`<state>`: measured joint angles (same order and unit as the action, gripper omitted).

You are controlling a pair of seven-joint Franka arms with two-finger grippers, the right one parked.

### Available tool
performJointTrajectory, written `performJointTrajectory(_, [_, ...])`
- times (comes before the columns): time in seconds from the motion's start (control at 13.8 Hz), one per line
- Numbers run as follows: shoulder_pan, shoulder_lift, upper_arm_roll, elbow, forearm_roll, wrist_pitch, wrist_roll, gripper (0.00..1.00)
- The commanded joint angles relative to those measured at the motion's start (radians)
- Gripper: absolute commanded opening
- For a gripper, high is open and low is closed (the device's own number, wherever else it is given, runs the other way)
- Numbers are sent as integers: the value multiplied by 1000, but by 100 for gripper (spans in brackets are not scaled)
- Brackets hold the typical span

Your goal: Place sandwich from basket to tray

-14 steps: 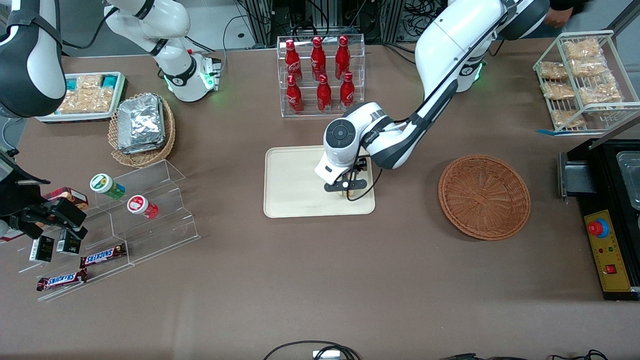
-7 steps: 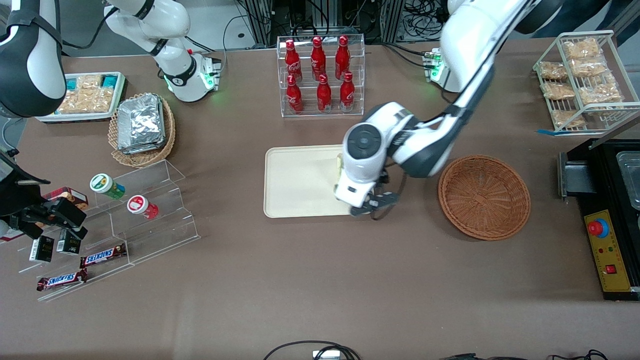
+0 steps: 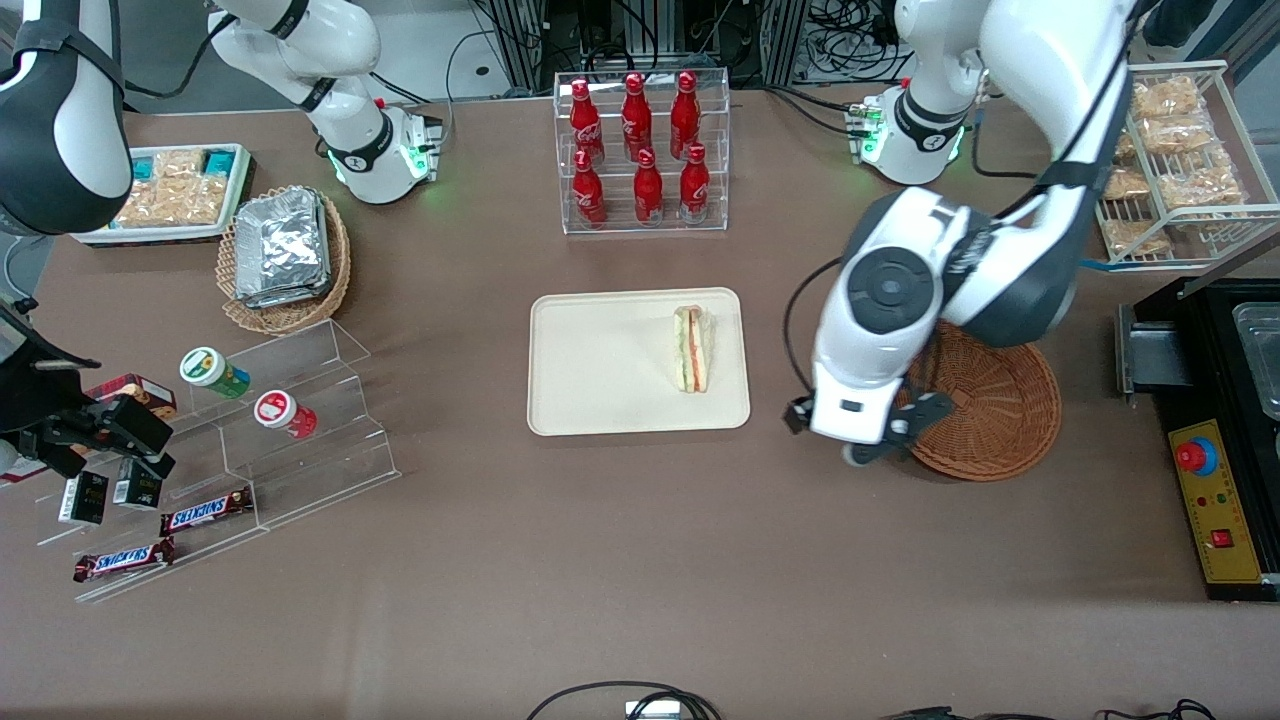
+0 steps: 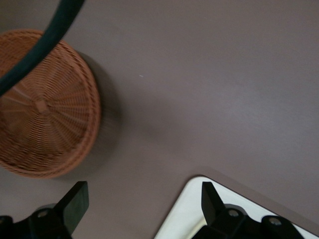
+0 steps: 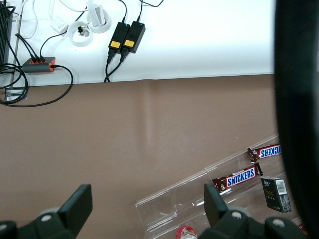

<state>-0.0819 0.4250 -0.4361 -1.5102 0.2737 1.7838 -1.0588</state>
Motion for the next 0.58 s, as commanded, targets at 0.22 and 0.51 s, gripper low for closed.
performJointTrajectory(0.22, [145, -129, 20, -31, -31, -127, 311, 100])
performJointTrajectory(0.51, [145, -277, 181, -93, -180, -170, 595, 100])
